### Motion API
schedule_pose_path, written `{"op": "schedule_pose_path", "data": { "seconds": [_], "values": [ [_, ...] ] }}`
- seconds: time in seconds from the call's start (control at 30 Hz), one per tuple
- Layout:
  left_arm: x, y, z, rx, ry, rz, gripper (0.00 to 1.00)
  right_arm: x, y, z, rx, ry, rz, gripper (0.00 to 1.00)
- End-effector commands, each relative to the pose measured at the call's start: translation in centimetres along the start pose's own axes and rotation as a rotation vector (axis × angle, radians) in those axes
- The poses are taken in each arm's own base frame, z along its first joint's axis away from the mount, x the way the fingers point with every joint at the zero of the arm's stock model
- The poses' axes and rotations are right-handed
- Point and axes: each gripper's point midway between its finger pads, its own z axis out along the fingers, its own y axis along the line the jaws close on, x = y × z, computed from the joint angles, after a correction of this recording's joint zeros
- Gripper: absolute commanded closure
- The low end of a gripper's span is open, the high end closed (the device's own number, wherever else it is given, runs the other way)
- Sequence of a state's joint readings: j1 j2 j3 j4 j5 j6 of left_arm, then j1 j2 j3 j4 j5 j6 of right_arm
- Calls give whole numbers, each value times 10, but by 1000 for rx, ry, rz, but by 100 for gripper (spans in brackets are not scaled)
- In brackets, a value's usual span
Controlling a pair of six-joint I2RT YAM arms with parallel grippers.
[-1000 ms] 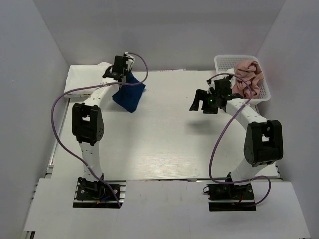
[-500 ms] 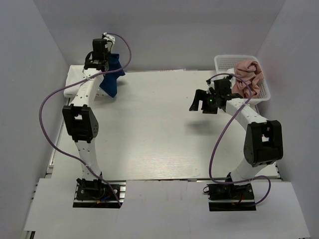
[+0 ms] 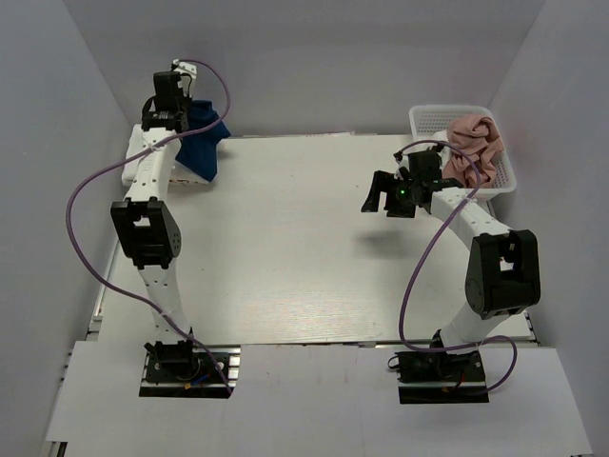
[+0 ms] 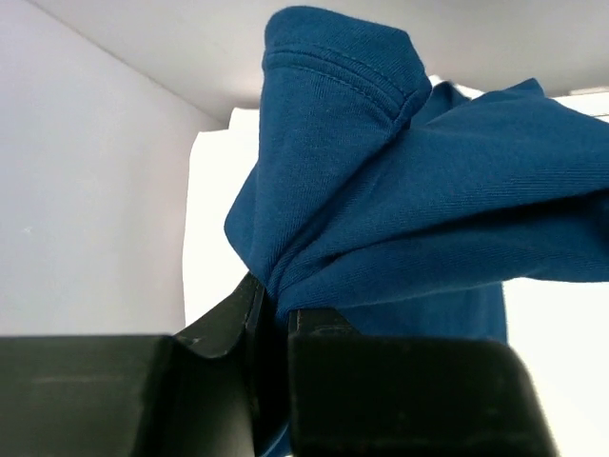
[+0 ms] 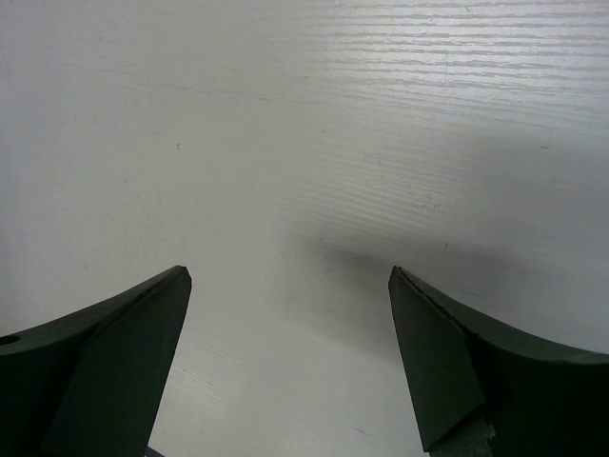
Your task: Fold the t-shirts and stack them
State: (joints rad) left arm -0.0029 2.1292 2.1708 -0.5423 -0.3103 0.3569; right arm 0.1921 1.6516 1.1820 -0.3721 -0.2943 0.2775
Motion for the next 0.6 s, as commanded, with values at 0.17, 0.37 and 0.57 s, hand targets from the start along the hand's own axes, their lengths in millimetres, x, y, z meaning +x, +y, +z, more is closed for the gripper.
{"op": "schedule_pose_path", "data": {
  "seconds": [0.17, 0.37, 0.57],
  "values": [
    [26, 40, 41, -49, 20, -127, 100, -22, 11, -1, -14, -27, -5, 10],
    [60, 76, 72, -119, 64, -286, 96, -27, 14, 6, -20, -14, 12, 10],
    [93, 113, 89, -197, 104, -470, 0, -27, 17, 12, -23, -9, 25, 10]
  ]
}}
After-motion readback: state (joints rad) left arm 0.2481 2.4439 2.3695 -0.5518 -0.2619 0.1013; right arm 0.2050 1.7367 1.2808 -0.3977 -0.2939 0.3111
